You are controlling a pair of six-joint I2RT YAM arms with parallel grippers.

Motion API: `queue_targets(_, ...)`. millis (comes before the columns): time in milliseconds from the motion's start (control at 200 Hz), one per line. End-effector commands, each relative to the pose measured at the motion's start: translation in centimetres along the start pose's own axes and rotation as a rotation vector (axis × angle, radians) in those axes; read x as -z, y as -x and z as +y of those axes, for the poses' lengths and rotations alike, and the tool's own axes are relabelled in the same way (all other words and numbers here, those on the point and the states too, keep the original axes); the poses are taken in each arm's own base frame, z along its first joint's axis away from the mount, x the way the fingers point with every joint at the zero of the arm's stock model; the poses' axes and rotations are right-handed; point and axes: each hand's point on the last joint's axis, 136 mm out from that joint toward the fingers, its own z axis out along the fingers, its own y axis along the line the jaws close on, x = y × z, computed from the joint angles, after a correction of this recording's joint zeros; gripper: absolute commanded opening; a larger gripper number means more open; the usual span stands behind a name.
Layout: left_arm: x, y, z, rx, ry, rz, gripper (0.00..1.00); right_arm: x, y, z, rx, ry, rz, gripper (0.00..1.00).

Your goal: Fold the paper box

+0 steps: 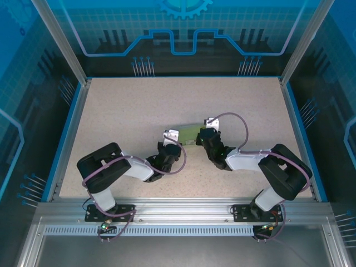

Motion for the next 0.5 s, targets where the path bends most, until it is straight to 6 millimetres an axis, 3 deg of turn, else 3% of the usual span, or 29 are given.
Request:
queue_targets(0,0.87,0.65,-0.79,0.010,-0.036,-0.011,0.07,0.74,-1.11,0.54,-0.001,0.020,0.016,0.00)
queue_targets(240,1.35,0.54,-0.60,0.035,-0.038,0.016,0.13,0.95,-1.34,0.37,0.005,0.008,0.010,0.00)
queue_targets(405,1.61,0.34,-0.50,0.038,-0.040,0.047,0.35,0.96,-1.16,0.37,0.008,0.001,0.008,0.00)
queue_targets(495,1.83,0.39,-0.65,0.041,-0.056,0.050,0.42,1.04,-0.87,0.37,0.008,-0.005,0.008,0.00)
